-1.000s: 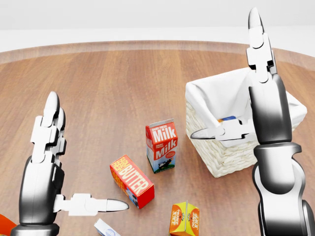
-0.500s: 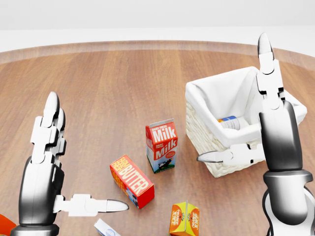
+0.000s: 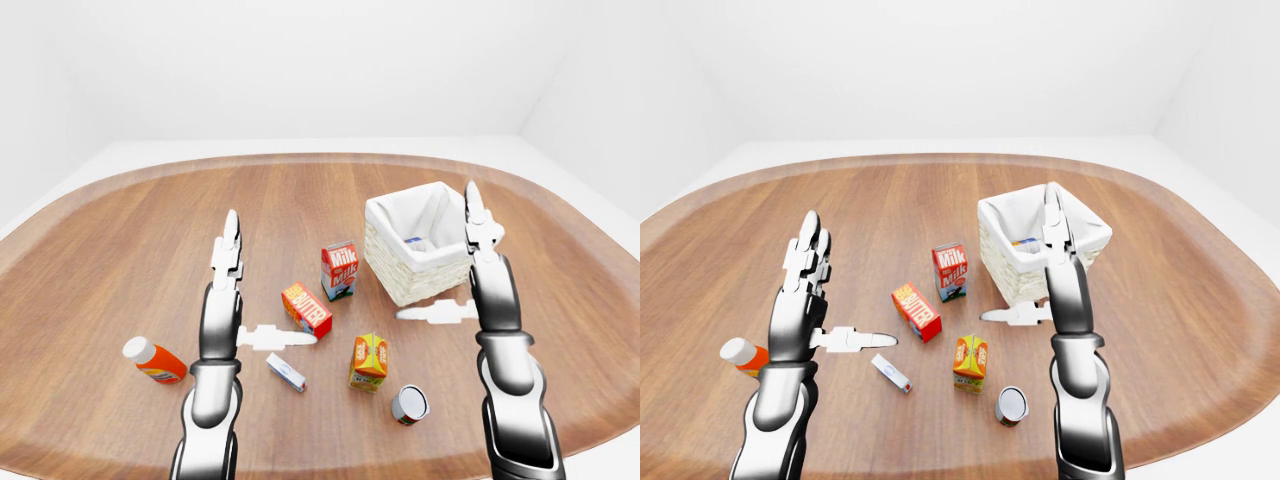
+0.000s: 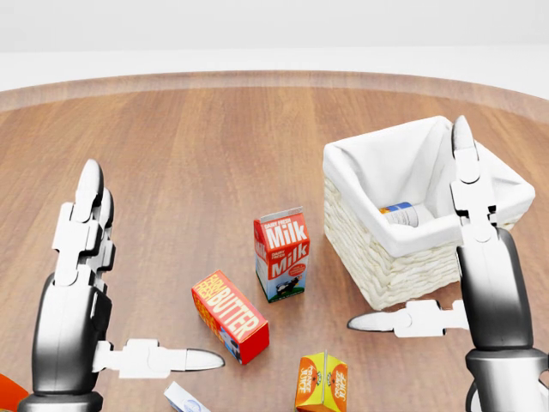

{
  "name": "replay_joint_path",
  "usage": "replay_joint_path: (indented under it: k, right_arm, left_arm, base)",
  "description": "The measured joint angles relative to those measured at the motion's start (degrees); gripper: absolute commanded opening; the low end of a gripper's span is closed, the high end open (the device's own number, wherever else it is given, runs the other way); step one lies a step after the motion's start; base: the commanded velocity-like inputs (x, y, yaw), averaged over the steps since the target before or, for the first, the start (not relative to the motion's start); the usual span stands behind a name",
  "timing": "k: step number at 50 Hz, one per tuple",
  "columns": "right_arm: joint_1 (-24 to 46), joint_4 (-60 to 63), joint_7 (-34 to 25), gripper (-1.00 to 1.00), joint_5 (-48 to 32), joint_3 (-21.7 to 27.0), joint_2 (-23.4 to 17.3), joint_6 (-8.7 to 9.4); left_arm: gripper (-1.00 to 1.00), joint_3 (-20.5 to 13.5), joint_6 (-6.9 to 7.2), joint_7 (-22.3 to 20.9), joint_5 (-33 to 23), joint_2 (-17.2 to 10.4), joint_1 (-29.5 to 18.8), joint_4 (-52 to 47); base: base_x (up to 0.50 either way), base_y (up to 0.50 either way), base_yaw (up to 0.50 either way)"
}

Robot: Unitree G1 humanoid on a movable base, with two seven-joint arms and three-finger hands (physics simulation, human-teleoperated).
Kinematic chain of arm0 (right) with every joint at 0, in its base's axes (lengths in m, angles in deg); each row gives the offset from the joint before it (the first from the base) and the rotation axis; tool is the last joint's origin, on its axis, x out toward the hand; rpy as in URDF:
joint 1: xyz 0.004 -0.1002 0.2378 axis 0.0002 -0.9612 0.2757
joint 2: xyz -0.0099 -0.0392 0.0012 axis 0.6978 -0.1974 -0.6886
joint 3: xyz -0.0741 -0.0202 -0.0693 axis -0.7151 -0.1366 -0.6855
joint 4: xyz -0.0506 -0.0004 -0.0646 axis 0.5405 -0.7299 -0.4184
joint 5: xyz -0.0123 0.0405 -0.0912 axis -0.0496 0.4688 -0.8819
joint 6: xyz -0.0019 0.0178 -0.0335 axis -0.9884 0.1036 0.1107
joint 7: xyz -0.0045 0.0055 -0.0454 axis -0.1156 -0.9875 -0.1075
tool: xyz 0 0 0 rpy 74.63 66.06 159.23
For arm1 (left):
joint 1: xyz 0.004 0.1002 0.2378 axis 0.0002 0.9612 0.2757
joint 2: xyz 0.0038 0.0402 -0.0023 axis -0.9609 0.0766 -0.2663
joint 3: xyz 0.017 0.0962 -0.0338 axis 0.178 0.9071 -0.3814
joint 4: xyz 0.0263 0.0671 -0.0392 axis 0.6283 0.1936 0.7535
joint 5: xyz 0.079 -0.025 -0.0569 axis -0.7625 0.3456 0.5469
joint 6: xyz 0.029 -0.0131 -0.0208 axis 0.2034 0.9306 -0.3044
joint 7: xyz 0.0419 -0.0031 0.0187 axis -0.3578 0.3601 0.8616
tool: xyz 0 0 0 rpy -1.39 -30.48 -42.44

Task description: Pick up the alphabet soup and the tomato sauce, and put them in the basket.

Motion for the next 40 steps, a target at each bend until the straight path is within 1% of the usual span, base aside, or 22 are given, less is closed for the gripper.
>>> replay_joint_path:
  k: [40]
  right_arm:
    - [-11.68, 6.61, -2.82, 1.00, 1.60, -2.28, 3.19, 0.00]
  left_arm:
    - [1.00, 0.03, 0.00, -0.02, -0.01, -0.01, 0.00, -0.08]
  base:
    - [0.00, 0.00, 0.00]
